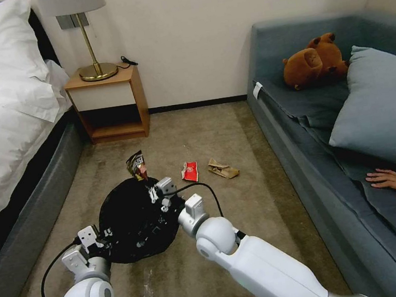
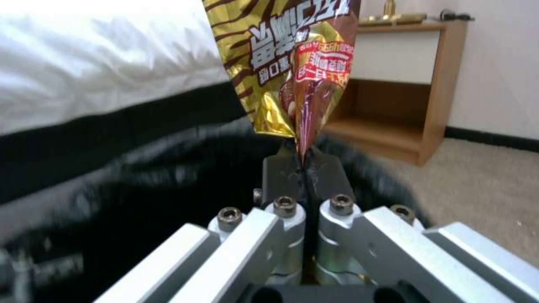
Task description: Pick up the trash bin, then pick up the garbage on the floor and place it into the trash bin.
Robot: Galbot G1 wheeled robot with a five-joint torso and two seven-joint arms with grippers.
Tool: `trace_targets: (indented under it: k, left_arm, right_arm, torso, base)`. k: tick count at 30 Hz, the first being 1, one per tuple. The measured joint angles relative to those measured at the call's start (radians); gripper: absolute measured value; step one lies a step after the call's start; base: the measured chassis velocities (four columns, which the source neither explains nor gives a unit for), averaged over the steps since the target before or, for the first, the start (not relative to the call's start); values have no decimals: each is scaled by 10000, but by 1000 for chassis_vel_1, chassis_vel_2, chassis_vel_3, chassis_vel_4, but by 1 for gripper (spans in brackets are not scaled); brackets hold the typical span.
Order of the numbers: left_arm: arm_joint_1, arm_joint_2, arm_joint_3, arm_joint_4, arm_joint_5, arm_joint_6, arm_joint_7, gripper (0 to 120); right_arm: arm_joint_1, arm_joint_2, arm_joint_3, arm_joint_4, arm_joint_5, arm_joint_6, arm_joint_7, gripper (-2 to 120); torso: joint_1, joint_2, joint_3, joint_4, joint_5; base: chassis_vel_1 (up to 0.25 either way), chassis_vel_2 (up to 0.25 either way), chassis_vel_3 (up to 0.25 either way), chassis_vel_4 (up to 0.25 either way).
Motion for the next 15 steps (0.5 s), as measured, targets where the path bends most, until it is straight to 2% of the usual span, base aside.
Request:
trace_targets:
  k: [8, 12, 14, 15]
  left_arm:
    - [-47, -6, -11, 90, 25, -38, 42, 1]
    - [-68, -25, 5, 122, 27, -38, 18, 1]
    - [-66, -42, 27, 157, 36, -39, 11, 1]
    - [-66, -42, 27, 157, 36, -39, 11, 1]
  right_arm:
    - [-321, 75, -96, -406, -611, 16, -57, 0]
    - [-543, 34, -156, -377, -737, -105, -89, 8]
    - [-783, -19, -216, -268, -848, -171, -172, 20]
    - [-783, -19, -216, -268, -848, -171, -172, 20]
  torso:
    - [0, 0, 0, 0, 0]
    - [0, 0, 0, 0, 0]
    - [0, 0, 0, -1, 0]
    - [0, 0, 0, -1, 0]
  base:
    - [0, 0, 0, 0]
    - [0, 0, 0, 0]
    - [0, 0, 0, 0]
    - [0, 0, 0, 0]
